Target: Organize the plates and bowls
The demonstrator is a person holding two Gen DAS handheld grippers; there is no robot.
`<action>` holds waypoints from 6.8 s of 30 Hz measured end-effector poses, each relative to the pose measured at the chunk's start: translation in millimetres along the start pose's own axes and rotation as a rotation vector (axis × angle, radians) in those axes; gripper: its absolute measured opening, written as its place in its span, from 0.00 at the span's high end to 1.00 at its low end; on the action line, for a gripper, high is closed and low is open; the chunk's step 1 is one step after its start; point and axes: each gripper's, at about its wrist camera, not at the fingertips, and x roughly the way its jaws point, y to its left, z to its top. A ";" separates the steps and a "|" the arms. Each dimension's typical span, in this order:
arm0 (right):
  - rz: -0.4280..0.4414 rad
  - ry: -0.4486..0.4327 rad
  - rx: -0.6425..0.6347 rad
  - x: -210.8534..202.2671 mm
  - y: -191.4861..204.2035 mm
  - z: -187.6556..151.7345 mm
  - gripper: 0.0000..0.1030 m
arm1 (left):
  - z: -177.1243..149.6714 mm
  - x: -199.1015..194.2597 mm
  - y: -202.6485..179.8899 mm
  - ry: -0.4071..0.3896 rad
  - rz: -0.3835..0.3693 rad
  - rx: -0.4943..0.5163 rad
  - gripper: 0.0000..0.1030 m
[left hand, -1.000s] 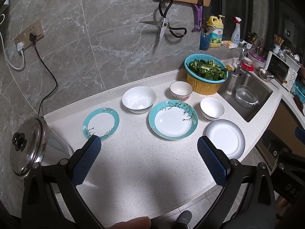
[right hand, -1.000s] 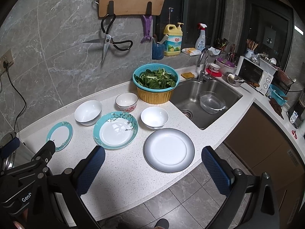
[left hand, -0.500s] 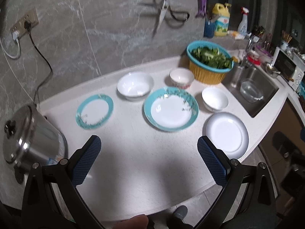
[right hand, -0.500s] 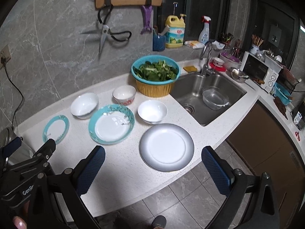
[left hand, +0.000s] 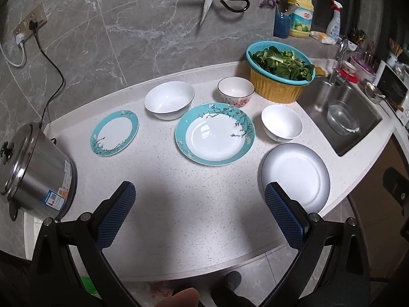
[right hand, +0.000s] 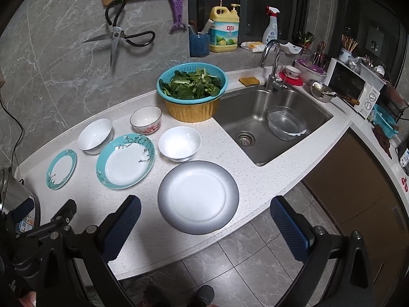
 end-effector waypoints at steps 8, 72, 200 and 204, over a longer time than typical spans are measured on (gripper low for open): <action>0.281 -0.047 0.113 33.4 -51.2 -13.5 0.00 | -24.2 44.3 2.0 0.057 -0.106 -0.026 0.01; 0.817 0.519 0.145 328.0 -143.0 -18.9 0.87 | 18.7 310.1 -161.2 0.440 -0.454 -0.040 0.76; 0.825 0.564 -0.035 344.1 377.2 51.4 0.19 | 174.7 424.4 382.2 0.384 0.073 -0.257 0.05; 0.828 0.591 -0.018 354.1 379.5 47.5 0.19 | 171.0 435.1 388.1 0.394 0.060 -0.275 0.06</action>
